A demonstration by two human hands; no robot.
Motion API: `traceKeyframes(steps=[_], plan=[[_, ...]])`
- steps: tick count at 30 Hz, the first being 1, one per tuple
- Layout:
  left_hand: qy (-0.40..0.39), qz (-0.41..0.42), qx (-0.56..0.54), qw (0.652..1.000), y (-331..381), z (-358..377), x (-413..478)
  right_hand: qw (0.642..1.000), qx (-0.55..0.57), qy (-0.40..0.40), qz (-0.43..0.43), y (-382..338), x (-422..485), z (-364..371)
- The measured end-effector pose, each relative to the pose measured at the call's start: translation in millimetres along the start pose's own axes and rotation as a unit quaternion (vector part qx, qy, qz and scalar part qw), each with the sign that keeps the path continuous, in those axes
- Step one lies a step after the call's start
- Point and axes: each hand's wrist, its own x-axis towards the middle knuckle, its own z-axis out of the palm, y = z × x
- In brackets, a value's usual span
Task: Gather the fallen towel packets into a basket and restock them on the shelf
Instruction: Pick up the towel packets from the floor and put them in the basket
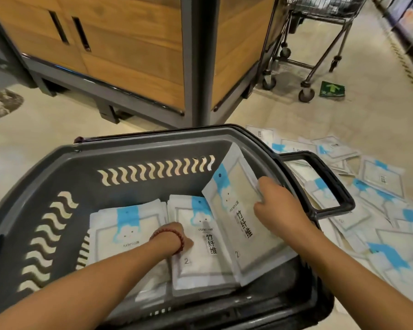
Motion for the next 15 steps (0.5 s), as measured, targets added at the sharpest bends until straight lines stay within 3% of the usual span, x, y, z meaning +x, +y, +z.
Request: traceKeyframes(steps=[2,5,8,10,13,15], plan=[[0.059,0.053,0.054,0.995,-7,-24,-2,0.999,0.043,-0.015,-0.01,-2,2,3],[0.227,0.143,-0.055,0.962,-17,-65,-7,0.99,0.133,-0.04,0.024,-6,9,13],[0.466,0.235,-0.086,0.849,-24,-101,-13,0.961,0.241,-0.066,0.119,-13,16,30],[0.534,0.25,-0.042,0.807,-26,-120,-10,0.96,0.208,-0.092,0.162,-16,20,41],[0.501,0.195,0.023,0.843,-27,-143,4,0.977,0.009,-0.113,0.181,-21,23,54],[0.457,0.161,0.026,0.874,-24,-153,14,0.982,-0.074,-0.122,0.121,-28,21,66]])
